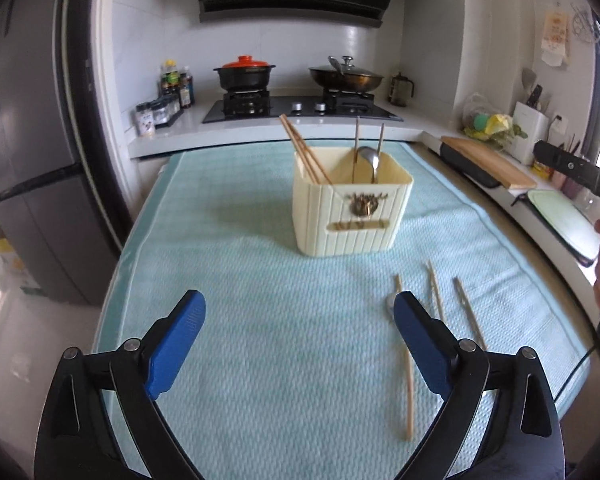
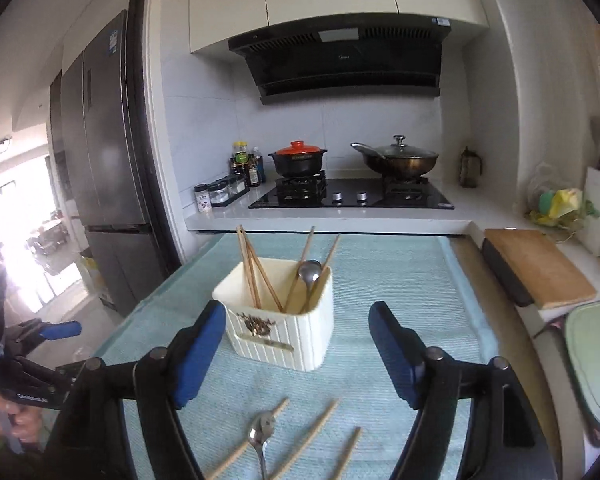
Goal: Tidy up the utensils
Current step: 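Withdraw both tools from the box back over the remaining utensils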
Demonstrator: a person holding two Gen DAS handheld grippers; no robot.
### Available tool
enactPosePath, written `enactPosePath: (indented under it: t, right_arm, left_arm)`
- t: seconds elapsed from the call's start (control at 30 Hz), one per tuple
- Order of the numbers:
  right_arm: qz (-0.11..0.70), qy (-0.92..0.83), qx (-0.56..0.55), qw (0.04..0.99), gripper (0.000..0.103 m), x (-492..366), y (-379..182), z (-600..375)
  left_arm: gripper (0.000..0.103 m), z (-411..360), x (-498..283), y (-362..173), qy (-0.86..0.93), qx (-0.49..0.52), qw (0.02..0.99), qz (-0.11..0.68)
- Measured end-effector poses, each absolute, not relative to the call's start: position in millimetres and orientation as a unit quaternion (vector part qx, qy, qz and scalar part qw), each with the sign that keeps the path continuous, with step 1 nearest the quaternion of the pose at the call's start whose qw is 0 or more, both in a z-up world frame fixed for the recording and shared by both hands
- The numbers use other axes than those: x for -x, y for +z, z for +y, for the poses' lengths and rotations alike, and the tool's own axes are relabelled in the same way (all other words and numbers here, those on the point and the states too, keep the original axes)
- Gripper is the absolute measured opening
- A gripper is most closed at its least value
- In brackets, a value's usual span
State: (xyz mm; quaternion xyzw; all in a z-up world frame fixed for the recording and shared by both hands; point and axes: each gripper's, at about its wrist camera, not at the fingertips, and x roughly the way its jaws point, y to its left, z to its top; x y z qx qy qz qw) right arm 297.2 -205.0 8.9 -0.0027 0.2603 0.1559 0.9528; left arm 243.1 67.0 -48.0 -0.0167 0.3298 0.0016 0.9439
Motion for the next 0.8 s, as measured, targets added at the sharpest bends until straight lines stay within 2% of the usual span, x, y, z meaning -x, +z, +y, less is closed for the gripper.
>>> enactPosePath:
  t: [0.2,0.37,0.57,0.7,0.8]
  right_arm:
    - [0.277,0.098,0.001,0.956,0.08,-212.3,-30.9,-215.2]
    - [0.319,0.056,0.003,0.946,0.08,-170.3,-69.0,-225.8]
    - [0.309,0.008,0.013,0.951,0.08,-133.4,-77.6,-240.7]
    - [0.307,0.007,0.01,0.952,0.08,-123.9,-78.7,-242.0]
    - [0.315,0.013,0.006,0.949,0.08,-123.5,-83.4,-238.1]
  left_arm:
    - [0.096,45.9,-176.3,-85.4,0.052,0.048,0.952,0.297]
    - [0.096,41.3,-163.0,-100.8,0.038,0.081,0.946,0.313]
    - [0.096,38.6,-149.1,-104.6,0.03,0.12,0.941,0.314]
    - [0.097,25.7,-145.5,-101.7,0.019,0.079,0.942,0.327]
    - [0.101,15.0,-145.2,-103.4,0.015,0.039,0.939,0.341]
